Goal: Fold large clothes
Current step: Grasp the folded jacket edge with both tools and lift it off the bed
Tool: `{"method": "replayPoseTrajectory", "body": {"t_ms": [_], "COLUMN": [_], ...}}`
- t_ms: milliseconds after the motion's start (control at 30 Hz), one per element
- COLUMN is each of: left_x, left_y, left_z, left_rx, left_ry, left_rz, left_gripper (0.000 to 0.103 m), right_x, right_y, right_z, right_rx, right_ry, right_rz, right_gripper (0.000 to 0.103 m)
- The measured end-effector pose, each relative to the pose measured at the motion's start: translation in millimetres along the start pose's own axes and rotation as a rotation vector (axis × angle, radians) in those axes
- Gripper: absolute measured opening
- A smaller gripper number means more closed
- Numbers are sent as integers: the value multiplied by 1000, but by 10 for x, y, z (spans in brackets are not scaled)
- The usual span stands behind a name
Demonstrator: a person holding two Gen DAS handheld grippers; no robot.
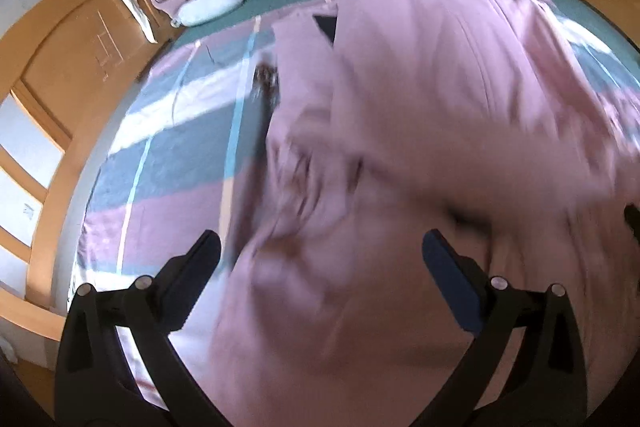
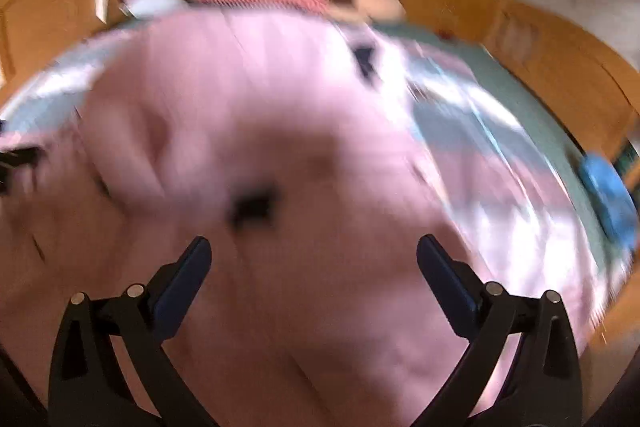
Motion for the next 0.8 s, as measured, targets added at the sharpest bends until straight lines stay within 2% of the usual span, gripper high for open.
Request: {"method": "replayPoseTrajectory", "body": {"t_ms": [67, 167, 233, 300, 367, 467, 600, 800], "left_x": [376, 933, 1269, 1439, 1548, 1651, 1656, 1667], "left_y": [-63, -42, -95, -152, -205, -243, -262, -209], "left_z": [-211, -442, -600, -745, -832, -842, -820, -724], "left_rx": [30, 14, 126, 188, 216, 247, 233, 214], "left_ry": [-4, -52, -178, -279, -327, -341, -321, -296], "left_rz": [-61, -196, -246, -269, -277, -287, -283, -276], "left_gripper": [101, 101, 101, 101, 101, 101, 101, 101], "right_x": [339, 696, 795, 873, 1034, 1184, 1234, 1333], "right_y": [-83, -236, -298, -364, -454, -418, -351, -305], "right_z": [196, 522, 656, 792, 953, 1046, 966, 842], "right_rx": [18, 23, -31, -5, -67, -169, -211, -212], "right_ry": [7, 26, 112, 189, 294, 427, 378, 354], "right_rz": [-113, -200, -223, -262, -274, -356, -396, -441], "right_gripper": [102, 102, 102, 102, 102, 102, 102, 102]}}
Point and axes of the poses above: each gripper's, at about its wrist camera, not at the fingertips, and y roughly the way its jaws point, z to its right, x to its underside, the point moved 4 cm from there along y, roughly the way its jaws point, and after that the axes turned 6 degrees about z, right-handed, at the moved point
